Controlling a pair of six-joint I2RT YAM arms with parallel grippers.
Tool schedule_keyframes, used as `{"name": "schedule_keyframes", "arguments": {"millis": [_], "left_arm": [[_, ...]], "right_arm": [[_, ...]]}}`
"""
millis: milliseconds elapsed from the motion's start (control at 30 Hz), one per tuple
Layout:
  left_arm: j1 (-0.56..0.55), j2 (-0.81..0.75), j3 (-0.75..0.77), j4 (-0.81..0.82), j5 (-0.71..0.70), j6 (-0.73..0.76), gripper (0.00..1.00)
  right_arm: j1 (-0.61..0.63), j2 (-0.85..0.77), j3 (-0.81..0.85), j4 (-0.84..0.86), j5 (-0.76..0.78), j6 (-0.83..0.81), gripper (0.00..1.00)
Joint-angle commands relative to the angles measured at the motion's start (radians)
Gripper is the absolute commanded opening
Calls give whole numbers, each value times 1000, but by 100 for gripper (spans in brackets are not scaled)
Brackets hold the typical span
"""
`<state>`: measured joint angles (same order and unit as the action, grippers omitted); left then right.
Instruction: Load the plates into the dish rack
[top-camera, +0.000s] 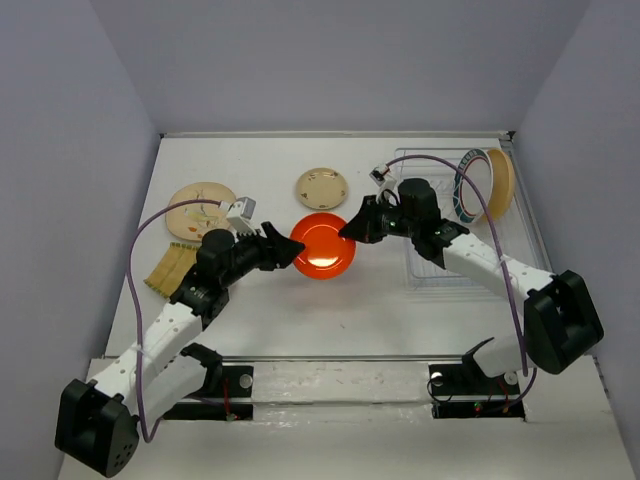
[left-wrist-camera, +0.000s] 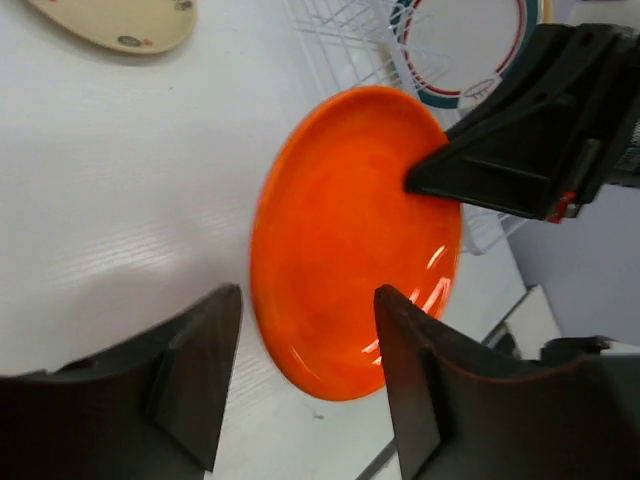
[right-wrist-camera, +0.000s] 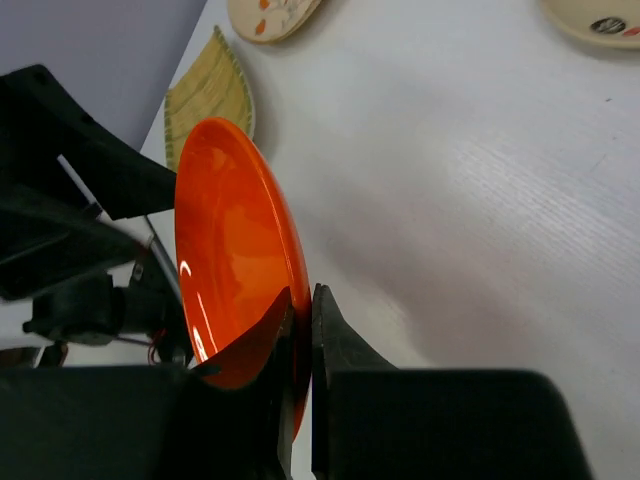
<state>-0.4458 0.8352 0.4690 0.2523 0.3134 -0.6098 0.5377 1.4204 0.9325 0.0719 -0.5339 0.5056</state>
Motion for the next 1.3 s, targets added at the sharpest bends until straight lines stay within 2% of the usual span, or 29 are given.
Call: {"name": "schedule_keyframes", "arguments": {"millis": [0,33,67,167,267,300,367,400,533,667,833,1000,1267], "left_arm": [[-16,-22,147,-10,82,74,80],[-17,-27,207,-101,55,140,92],[-16,-39,235,-143,40,174,98],[-17,-65,293,-263,-22,290,99],[-16,-119,217,-269,-121,332,99],[-13,-128,195,-272,-147,331,99],[-11,-114,220,-317,-148,353,99],[-10,-114,218,-305,-148,351,99],[19,-107,214,-274,-47,344,99],[24,-116,212,-286,-50,349,99],[27,-122,209,-280,-48,344,99],[32,-105,212,-278,-23,341,99],[33,-107,209,-283,-40,343,99]], "right_arm": [[-5,-58,26,89,93,-2,7],[-22,-101,46,34,138,-36,7],[-72,-121,60,2,176,-54,7],[-174,-191,133,-159,374,-128,7],[-254,-230,208,-271,751,-235,7],[-254,-227,227,-287,964,-272,7],[-265,-192,285,-290,1210,-395,7],[-265,-172,308,-288,1253,-433,7],[-305,-52,394,-232,1308,-637,7],[-328,55,430,-187,1315,-815,7],[-337,121,445,-188,1356,-929,7],[-346,103,430,-192,1310,-926,7],[-355,178,391,-192,1238,-882,7]]}}
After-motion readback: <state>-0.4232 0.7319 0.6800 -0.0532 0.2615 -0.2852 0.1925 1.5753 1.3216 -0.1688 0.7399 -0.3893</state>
